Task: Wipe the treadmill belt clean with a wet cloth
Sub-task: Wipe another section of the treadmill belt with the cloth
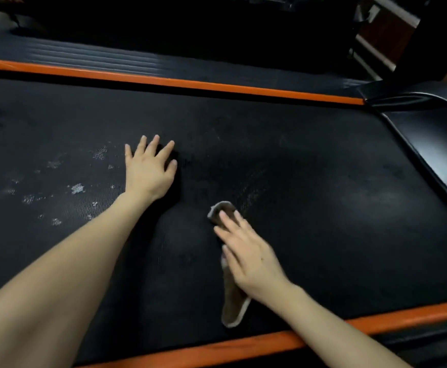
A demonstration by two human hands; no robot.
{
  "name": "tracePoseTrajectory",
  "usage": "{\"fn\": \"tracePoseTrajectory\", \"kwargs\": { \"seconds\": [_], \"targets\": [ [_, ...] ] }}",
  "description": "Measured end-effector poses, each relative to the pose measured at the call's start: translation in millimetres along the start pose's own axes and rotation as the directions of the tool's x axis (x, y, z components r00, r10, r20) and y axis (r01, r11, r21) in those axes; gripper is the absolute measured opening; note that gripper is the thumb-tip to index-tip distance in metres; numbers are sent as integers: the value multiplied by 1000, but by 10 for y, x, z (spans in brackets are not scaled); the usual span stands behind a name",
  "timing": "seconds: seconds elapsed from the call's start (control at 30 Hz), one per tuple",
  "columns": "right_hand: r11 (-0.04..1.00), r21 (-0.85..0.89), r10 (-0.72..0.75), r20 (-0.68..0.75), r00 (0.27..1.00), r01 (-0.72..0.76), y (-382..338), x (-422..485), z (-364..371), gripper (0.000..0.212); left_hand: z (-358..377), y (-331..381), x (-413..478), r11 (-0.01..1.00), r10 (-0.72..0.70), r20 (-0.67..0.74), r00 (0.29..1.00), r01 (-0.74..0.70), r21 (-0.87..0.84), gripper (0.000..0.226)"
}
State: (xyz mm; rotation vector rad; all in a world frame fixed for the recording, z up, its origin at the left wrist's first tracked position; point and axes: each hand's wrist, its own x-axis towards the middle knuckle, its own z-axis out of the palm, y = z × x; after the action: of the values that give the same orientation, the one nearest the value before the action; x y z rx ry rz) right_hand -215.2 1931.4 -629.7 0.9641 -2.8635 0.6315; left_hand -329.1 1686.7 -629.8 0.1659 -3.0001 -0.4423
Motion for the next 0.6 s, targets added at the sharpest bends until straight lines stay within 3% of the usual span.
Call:
{"fn": "tracePoseTrajectory", "kwargs": {
  "seconds": [0.1, 0.17, 0.23, 0.33, 0.4, 0.43, 0.5, 0.57, 0.6],
  "targets": [
    [986, -12, 167, -101, 981, -169, 372, -141, -218, 41, -151, -95, -450, 1000, 15, 4, 1000, -15, 13, 50],
    [899, 44, 438, -122, 891, -436, 477, -44, -308, 41, -237, -232, -809, 998, 49, 25, 998, -50, 37, 60],
    [846, 74, 533, -122, 838, -527, 233, 64, -214, 43, -258, -374, -1090, 993, 78, 62, 995, -83, 80, 68],
    [959, 108, 267, -23, 963, -263, -387, 44, 40, 48, -182, -488, -1264, 990, 55, 107, 993, -68, 126, 68],
    [968, 172, 160, 127, 979, -181, -639, -20, -19, 49, -134, -508, -1282, 988, 43, 103, 994, -58, 144, 66],
    [959, 208, 170, 115, 979, -191, -657, -24, -115, 49, -117, -511, -1287, 987, 45, 96, 994, -59, 149, 65],
    [952, 208, 244, -78, 967, -224, -610, -4, -332, 43, -101, -514, -1290, 987, 50, 77, 996, -61, 146, 64],
    [981, 65, 192, -233, 953, -182, -565, 53, -529, 43, -97, -528, -1288, 988, 50, 71, 996, -60, 140, 63],
    [989, 3, 146, -207, 967, -149, -555, 69, -584, 48, -93, -525, -1288, 988, 53, 72, 996, -62, 139, 62]
  ]
}}
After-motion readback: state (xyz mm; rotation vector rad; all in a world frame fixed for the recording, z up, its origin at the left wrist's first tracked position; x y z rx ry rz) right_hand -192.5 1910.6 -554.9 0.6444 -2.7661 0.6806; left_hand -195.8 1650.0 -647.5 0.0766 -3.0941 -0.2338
